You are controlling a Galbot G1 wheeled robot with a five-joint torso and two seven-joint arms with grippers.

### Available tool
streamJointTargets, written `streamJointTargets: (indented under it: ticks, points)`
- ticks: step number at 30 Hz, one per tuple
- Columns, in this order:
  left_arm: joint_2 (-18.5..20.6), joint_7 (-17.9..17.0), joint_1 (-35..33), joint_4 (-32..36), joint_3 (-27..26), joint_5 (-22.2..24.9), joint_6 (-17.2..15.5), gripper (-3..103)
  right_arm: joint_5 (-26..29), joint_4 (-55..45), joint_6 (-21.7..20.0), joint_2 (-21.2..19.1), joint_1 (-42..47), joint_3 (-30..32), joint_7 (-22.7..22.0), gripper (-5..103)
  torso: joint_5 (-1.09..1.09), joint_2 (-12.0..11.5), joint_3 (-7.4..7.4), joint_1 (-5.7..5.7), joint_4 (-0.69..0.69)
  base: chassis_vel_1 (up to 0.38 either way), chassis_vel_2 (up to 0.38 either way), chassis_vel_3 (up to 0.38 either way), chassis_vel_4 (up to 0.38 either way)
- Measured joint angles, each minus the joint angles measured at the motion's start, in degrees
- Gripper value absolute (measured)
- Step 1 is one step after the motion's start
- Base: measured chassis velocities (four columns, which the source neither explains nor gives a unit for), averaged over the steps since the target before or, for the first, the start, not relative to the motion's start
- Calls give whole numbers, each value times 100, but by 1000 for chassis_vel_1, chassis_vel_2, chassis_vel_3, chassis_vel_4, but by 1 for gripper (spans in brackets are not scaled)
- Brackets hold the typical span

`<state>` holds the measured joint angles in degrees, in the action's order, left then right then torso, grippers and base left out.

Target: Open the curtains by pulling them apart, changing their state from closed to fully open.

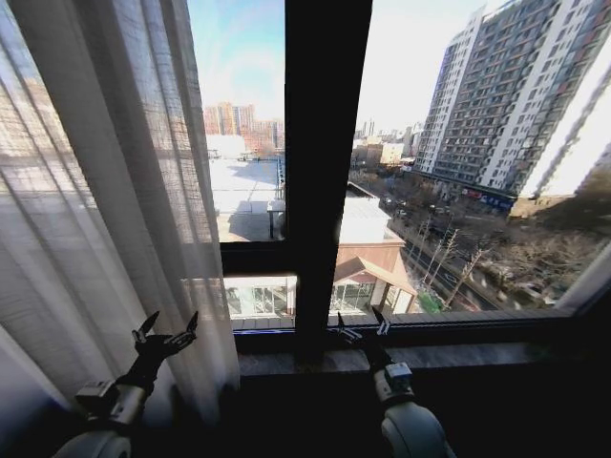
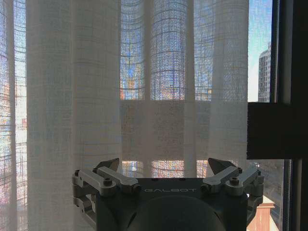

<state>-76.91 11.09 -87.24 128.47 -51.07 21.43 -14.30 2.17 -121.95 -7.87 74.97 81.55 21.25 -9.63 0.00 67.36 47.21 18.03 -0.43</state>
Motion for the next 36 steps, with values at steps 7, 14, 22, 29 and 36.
streamJointTargets:
  ticks: [7,14,22,29,36]
  points:
    - [246,-7,330,-224,339,30,-226,100,8,57,33,17,-4,-10,-14,100,2,2,-3,-5,-1,0,0,0,0]
    - [359,-20,650,-423,1017,-34,-492,100,10,139,129,50,32,-19,-21,100,2,1,-2,-4,-1,0,0,0,0]
    - [436,-394,1103,-745,1432,-55,-536,100,9,182,168,42,51,101,-23,100,2,2,-2,-4,-1,0,0,0,0]
    - [364,-1042,1556,-1031,1865,-66,-609,103,3,265,183,70,22,16,-23,100,2,2,-2,-4,-1,0,0,0,0]
    - [340,-1051,1535,-1012,1947,-69,-620,82,2,279,184,108,-23,8,-24,100,2,2,-2,-4,-1,0,0,0,0]
